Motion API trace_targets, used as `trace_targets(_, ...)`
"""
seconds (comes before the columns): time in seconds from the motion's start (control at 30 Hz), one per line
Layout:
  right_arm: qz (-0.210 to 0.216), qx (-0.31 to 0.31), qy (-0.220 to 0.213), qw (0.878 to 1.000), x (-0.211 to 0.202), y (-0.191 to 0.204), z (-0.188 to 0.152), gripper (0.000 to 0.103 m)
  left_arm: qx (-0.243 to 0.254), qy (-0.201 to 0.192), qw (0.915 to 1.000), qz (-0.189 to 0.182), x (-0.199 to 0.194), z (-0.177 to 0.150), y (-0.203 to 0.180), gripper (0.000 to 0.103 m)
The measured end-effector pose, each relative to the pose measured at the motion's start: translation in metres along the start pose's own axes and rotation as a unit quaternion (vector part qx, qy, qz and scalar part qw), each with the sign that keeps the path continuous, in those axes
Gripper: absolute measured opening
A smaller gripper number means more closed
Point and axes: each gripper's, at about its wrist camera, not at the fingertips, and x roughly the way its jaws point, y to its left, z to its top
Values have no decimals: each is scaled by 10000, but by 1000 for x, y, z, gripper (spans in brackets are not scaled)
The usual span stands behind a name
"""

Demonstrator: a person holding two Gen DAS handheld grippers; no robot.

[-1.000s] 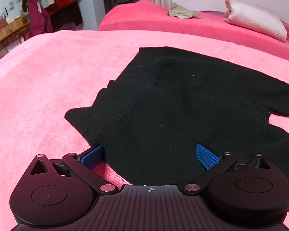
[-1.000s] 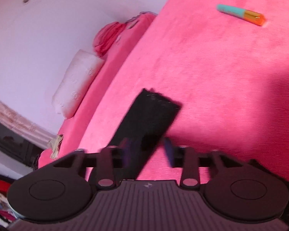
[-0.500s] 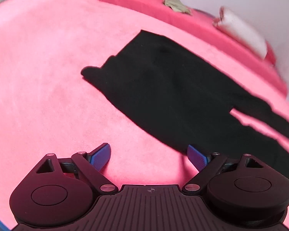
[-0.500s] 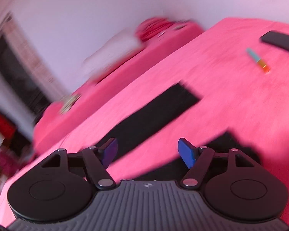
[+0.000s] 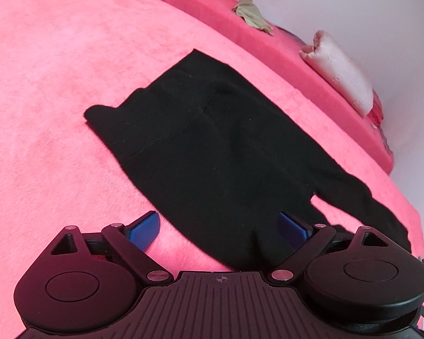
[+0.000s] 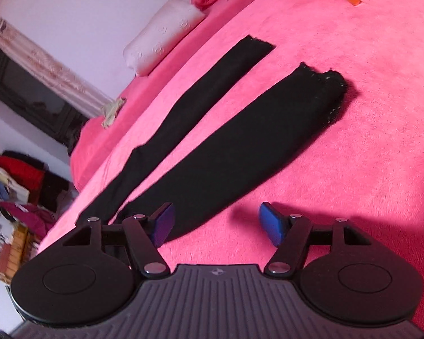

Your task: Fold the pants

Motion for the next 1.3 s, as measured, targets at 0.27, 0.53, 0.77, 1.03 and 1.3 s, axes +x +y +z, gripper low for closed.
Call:
trace_targets(0.27,-56,-303,-275,9991,33,6,10,69,-178,-132,9996,159,11,5,4,102)
trace_targets(0.53,-424,-925,-324,9943,41,9,14,16,-245,-230,9994,118,11,11,11,81)
trace_targets(0.77,156,-763,-511,9957,27,23,42,12,-48,-865,9959,-243,-14,30,-1,75)
trace_targets(1.03,448,-734,-664,9941,56,46,101,10,333,-1066,9931,-349,15,91,-41,73)
trace_targets(1.3,135,-203,-701,9972,143,27,175,9,626,-776,9945,-332,99,168,-78,77)
